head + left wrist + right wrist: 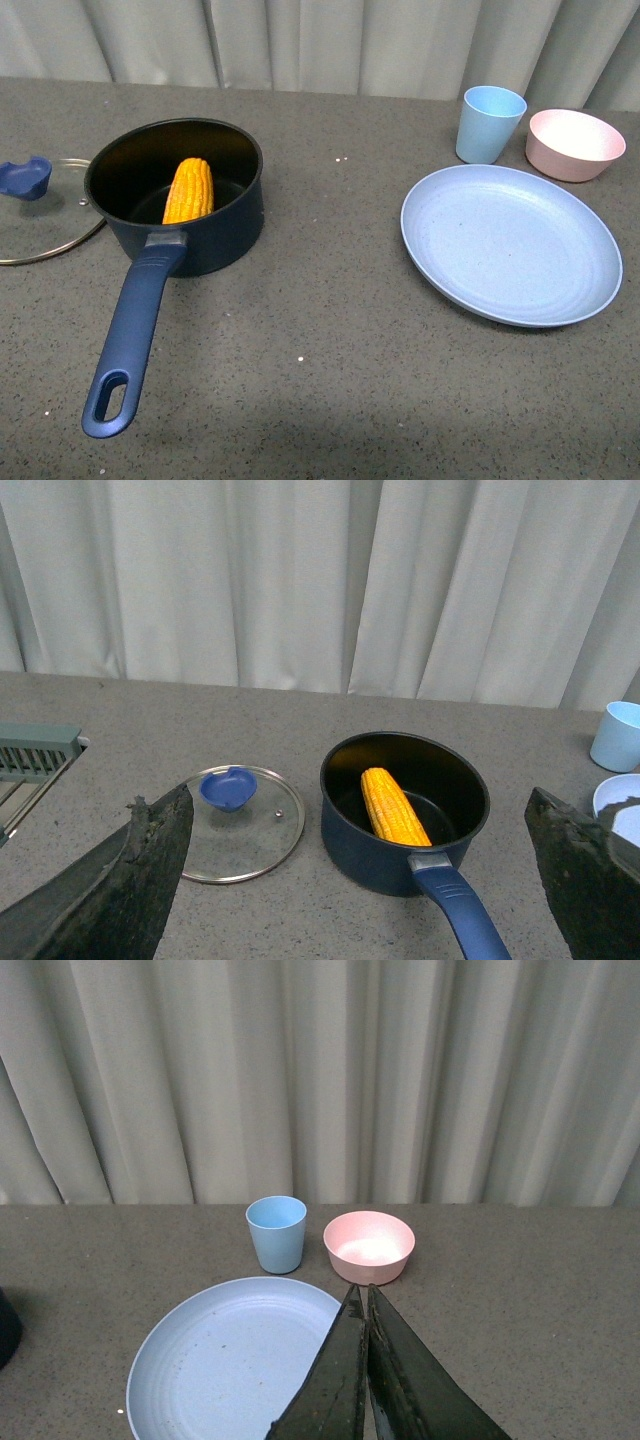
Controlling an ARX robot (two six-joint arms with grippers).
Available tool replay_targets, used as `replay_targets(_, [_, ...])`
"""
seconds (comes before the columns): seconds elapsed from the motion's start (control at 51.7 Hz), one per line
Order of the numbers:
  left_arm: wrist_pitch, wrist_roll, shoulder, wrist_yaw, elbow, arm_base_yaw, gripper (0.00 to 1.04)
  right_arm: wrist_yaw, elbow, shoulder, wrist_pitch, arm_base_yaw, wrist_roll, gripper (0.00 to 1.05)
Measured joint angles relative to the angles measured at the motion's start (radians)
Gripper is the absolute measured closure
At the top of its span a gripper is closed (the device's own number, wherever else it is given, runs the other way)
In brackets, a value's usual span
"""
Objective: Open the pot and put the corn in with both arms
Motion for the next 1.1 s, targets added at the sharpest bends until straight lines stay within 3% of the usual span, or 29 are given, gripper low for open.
replay_targets(0.794, [0.0, 0.0, 0.0, 0.0, 0.0, 0.0, 0.06, -0.001, 0.0, -0.306, -0.3, 0.0, 0.001, 1.04])
replay_targets(0.871, [0.0, 0.0, 0.0, 0.0, 0.0, 0.0, 0.06, -0.003, 0.001, -0.429, -0.459, 0.0, 0.0, 1.04])
replay_targets(1.006, [0.0, 0.0, 0.0, 0.0, 0.0, 0.0, 0.06, -0.003, 0.001, -0.476, -0.476, 0.0, 0.0, 1.04])
replay_targets(1.103, [0.0, 0.0, 0.0, 0.0, 0.0, 0.0, 0.06, -0.003, 0.001, -0.476, -0.477, 0.0, -0.001, 0.89])
